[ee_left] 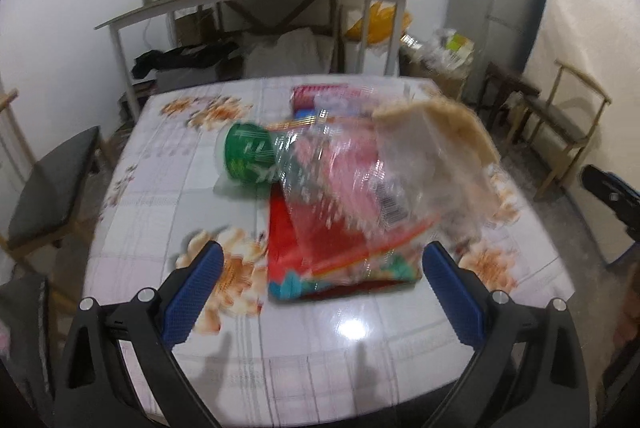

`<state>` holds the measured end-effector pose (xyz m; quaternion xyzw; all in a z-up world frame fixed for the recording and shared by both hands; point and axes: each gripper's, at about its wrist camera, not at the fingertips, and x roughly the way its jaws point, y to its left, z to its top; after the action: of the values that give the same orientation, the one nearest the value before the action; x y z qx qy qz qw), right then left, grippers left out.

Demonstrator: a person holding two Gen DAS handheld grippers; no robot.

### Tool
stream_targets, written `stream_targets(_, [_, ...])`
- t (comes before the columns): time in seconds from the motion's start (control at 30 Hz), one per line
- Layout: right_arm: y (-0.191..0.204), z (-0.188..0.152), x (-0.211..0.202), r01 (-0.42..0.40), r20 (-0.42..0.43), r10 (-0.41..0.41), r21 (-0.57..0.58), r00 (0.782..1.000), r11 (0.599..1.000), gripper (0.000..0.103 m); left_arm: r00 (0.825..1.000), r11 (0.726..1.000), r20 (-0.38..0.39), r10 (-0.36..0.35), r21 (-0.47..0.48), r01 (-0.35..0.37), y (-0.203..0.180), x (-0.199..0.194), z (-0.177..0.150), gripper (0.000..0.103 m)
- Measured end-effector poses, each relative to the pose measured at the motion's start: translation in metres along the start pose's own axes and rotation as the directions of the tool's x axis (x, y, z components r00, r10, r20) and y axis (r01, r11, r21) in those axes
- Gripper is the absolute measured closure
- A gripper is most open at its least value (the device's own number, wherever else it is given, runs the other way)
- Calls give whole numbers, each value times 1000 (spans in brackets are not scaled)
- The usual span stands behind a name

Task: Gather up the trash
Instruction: 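Grasp the clear plastic bag with the left tool while the right tool grasps the beige cloth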

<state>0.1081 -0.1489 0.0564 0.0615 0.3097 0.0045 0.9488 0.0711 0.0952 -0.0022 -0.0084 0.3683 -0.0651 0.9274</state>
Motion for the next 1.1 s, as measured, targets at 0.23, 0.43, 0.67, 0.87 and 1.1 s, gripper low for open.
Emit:
stream_targets(0.23, [23, 33, 18, -74, 35, 77, -60, 996, 995, 8, 967, 975, 151, -203, -57, 214, 26, -6, 43, 6])
stream_targets(0.43, [24, 44, 30, -104, 42, 106, -62, 993, 993, 8, 923, 932, 134, -360, 0, 363, 34, 13, 111, 6])
stream_targets(0.67, [8, 55, 39, -86, 40, 87, -27, 995, 996, 8, 903, 862, -54, -426, 280, 423, 11, 70, 165, 14])
stream_targets(0.87, [-7, 54, 52, -57, 11, 57, 12, 998, 998, 8, 841, 684, -283, -461, 490, 540, -6, 114, 179, 14])
stream_targets(1.1, [-16, 55, 65, -42, -19, 43, 35, 999, 999, 8, 729, 610, -494, -475, 412, 677, -8, 172, 184, 14])
